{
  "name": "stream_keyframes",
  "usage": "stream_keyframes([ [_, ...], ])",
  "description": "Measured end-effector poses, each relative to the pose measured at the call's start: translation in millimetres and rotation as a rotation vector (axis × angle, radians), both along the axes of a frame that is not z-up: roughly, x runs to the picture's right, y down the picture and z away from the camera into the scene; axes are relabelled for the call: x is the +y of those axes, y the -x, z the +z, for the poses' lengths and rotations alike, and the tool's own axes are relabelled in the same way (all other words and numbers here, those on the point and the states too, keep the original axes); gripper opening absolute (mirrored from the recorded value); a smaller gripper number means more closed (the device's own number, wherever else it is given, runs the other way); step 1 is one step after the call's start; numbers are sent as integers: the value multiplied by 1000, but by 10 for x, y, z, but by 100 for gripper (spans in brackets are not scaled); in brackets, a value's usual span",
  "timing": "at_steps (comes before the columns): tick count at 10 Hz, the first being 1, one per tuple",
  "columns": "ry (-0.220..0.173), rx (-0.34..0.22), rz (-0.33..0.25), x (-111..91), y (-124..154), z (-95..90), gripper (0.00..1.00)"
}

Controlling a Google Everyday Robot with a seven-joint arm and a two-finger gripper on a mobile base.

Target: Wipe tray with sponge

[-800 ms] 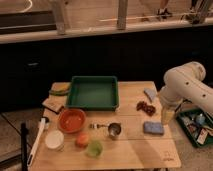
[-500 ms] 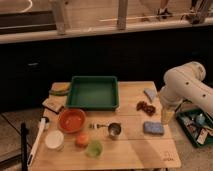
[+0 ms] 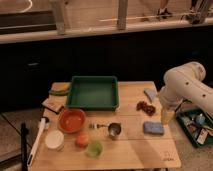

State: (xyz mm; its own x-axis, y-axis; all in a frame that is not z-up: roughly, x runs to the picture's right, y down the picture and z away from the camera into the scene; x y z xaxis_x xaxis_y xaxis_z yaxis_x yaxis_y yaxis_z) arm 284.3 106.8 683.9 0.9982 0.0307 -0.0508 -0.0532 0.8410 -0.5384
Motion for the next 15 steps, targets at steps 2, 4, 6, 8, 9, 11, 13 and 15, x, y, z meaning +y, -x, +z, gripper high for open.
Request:
stream_keyframes([
  [2,0,0,0,1,0,0,80],
  [4,2,-4,7,30,-11,42,80],
  [6,12,-18,29,238,-66,289,80],
  [8,19,-25,45,366,-103,434,80],
  [9,22,-26,46,377,-110,447,80],
  [11,35,-33,54,446,-123,494,80],
  [13,50,-40,63,604,-146,641,80],
  [15,64,-45,72,808,-172,870,80],
])
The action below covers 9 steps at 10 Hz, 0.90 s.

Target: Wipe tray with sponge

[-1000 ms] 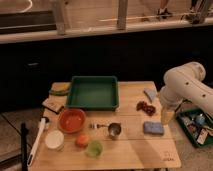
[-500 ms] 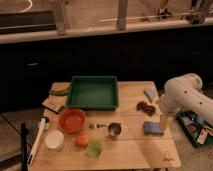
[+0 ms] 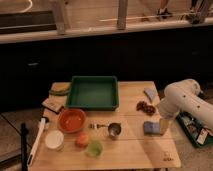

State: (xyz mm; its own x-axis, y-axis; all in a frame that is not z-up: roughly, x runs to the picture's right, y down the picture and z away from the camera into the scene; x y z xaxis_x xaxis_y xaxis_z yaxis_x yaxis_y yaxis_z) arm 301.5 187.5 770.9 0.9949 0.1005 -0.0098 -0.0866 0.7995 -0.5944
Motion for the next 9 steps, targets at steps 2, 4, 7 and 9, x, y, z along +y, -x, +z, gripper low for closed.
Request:
stream_keyframes([
  [2,17,-8,15,106,-8,95,80],
  [4,34,-12,23,220,-12,169,80],
  [7,38,-27,22,321,67,307,80],
  [9,42,-33,29,343,92,338,74],
])
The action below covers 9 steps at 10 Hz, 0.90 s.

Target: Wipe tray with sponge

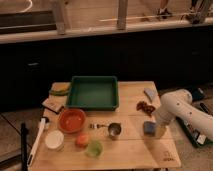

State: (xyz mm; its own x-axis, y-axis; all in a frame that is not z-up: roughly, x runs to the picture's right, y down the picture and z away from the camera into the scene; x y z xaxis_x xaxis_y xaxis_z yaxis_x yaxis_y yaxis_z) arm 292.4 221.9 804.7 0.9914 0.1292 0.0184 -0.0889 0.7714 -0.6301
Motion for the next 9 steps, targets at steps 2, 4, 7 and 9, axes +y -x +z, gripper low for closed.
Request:
stream_keyframes([
  [2,8,-4,2,48,15,30,73],
  [4,12,-10,1,79,55,100,67],
  [7,16,-13,6,109,69,129,62],
  [9,19,-15,6,111,95,143,55],
])
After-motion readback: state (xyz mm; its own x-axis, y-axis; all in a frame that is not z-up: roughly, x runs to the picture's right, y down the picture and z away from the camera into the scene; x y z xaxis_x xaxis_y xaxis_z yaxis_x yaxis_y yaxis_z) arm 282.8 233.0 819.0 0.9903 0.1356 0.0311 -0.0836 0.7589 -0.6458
